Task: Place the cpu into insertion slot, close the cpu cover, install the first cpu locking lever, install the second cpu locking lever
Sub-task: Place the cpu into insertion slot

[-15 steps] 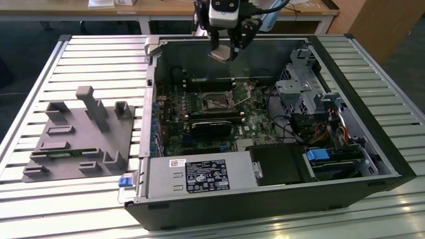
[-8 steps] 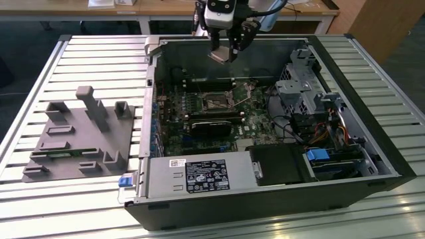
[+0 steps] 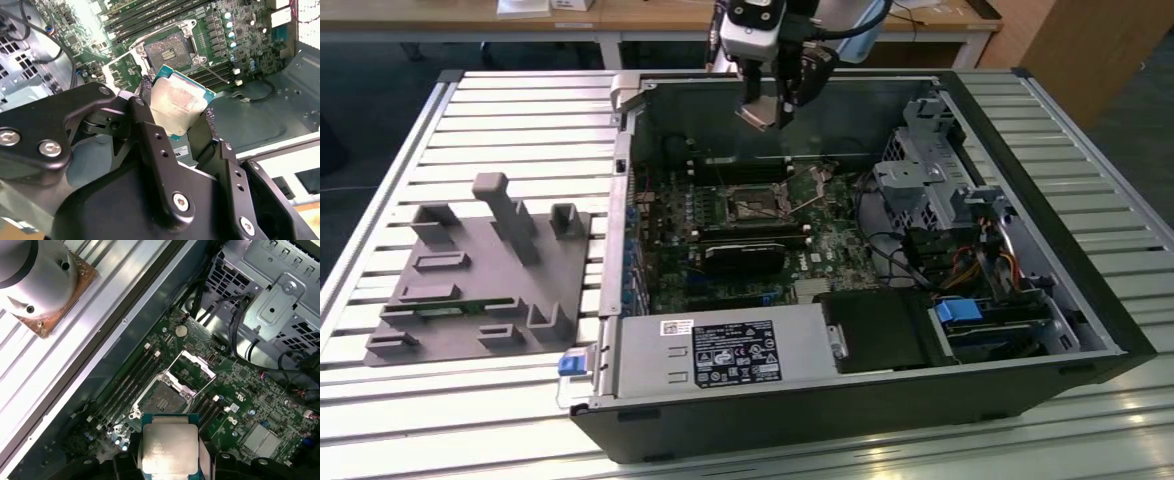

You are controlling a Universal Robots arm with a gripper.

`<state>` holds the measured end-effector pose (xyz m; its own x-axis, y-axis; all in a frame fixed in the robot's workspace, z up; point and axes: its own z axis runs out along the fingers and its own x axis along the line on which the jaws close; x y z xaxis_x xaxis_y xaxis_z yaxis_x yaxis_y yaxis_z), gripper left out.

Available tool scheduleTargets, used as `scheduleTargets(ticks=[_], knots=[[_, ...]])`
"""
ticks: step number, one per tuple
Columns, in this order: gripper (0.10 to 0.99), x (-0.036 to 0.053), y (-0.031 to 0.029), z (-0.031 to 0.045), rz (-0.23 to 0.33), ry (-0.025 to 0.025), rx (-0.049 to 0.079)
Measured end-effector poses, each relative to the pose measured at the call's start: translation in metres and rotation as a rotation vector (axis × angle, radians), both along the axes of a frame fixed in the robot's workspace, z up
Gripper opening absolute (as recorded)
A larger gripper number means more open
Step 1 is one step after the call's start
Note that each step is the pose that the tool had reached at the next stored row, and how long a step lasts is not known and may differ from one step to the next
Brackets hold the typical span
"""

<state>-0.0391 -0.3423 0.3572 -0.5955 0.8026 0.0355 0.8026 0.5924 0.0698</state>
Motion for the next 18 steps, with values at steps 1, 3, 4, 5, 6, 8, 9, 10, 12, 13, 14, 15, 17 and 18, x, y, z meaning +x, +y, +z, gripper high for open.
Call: scheduleTargets(ticks=[1, 3, 4, 5, 6, 8, 9, 10, 12, 13, 14, 15, 17, 18], knots=[[0.537, 0.0000, 0.0001, -0.0005, -0.012, 0.0002, 0.000], [0.537, 0.0000, 0.0003, -0.0015, -0.035, 0.0006, 0.000], [0.537, 0.0000, 0.0004, -0.0020, -0.045, 0.0010, 0.000], [0.537, 0.0000, 0.0005, -0.0024, -0.054, 0.0013, 0.000], [0.537, 0.0000, 0.0006, -0.0029, -0.064, 0.0015, 0.000], [0.537, 0.0000, 0.0009, -0.0040, -0.084, 0.0022, 0.000], [0.537, 0.0000, 0.0010, -0.0044, -0.093, 0.0024, 0.000], [0.537, 0.0000, 0.0011, -0.0050, -0.102, 0.0027, 0.000], [0.537, 0.0000, 0.0013, -0.0059, -0.121, 0.0033, 0.000], [0.537, 0.0000, 0.0014, -0.0064, -0.131, 0.0036, 0.000], [0.537, 0.0000, 0.0015, -0.0070, -0.141, 0.0041, 0.000], [0.537, 0.0000, 0.0017, -0.0075, -0.151, 0.0046, 0.000], [0.537, 0.0000, 0.0019, -0.0086, -0.169, 0.0055, 0.000], [0.537, 0.0000, 0.0020, -0.0091, -0.179, 0.0059, 0.000]])
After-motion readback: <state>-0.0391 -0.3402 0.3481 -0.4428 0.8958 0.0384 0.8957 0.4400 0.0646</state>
